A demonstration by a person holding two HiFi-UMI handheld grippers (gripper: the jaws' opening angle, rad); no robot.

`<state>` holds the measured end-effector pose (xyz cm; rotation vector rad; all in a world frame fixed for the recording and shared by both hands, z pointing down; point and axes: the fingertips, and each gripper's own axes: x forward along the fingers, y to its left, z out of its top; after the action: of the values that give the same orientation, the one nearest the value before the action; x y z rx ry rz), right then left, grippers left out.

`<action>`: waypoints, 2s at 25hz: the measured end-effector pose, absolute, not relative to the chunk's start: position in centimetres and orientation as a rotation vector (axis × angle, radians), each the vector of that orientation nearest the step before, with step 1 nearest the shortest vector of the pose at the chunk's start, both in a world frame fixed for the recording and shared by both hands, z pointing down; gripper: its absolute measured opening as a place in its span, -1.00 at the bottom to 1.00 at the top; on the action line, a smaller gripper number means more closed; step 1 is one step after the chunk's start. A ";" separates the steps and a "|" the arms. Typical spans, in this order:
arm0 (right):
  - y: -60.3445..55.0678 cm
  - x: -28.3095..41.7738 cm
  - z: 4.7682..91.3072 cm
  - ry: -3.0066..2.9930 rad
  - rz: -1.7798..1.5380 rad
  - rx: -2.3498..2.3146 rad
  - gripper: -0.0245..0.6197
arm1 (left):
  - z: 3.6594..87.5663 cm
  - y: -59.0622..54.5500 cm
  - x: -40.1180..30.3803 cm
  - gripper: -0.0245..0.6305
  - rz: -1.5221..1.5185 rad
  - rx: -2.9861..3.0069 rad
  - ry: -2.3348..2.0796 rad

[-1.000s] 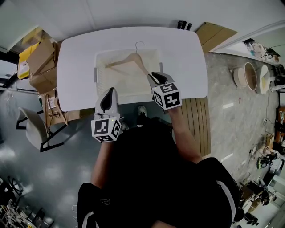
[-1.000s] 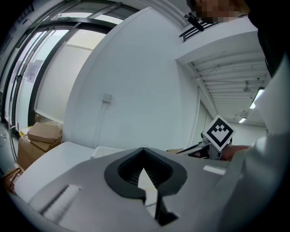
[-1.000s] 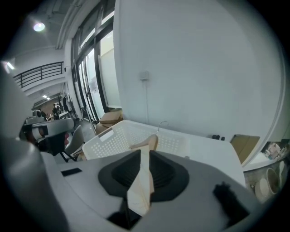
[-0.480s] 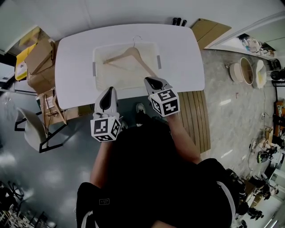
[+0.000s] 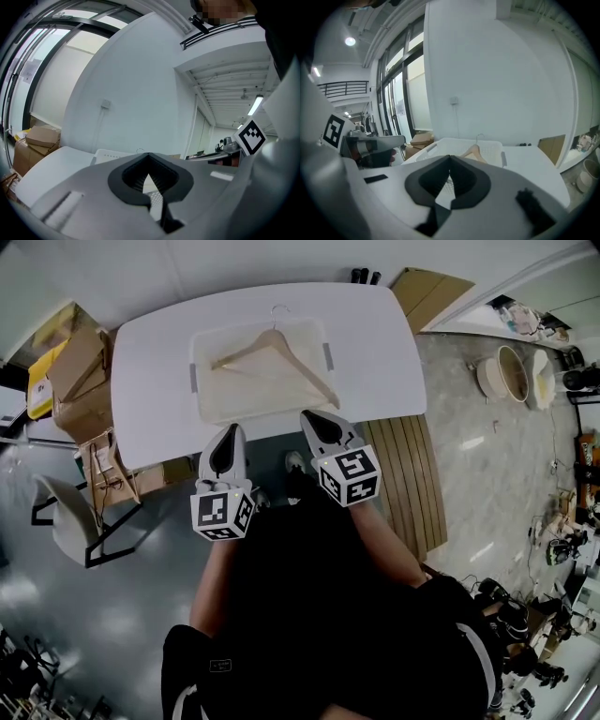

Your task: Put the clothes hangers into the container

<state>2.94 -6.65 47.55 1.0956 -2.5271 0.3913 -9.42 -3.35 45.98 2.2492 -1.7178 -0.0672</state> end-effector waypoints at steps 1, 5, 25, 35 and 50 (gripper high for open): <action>-6.3 2.9 47.4 -2.535 0.386 1.104 -0.87 | 45.9 -3.2 -9.5 -0.92 -0.067 2.254 -1.717; -4.7 2.7 46.9 -2.569 0.376 1.112 -0.87 | 45.8 -2.4 -9.6 -0.92 -0.072 2.259 -1.715; -0.5 0.8 44.6 -2.565 0.290 1.294 -0.87 | 44.0 2.2 -12.8 -0.92 -0.112 2.299 -1.690; -0.6 1.0 43.4 -2.589 0.252 1.307 -0.87 | 43.5 2.8 -12.8 -0.92 -0.125 2.296 -1.699; -0.2 2.2 43.0 -2.615 0.228 1.257 -0.88 | 43.6 2.6 -10.8 -0.92 -0.122 2.285 -1.709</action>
<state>2.24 -0.23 43.01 1.2571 -2.6155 0.2282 -10.80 2.63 43.58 2.2848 -1.7086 -0.1225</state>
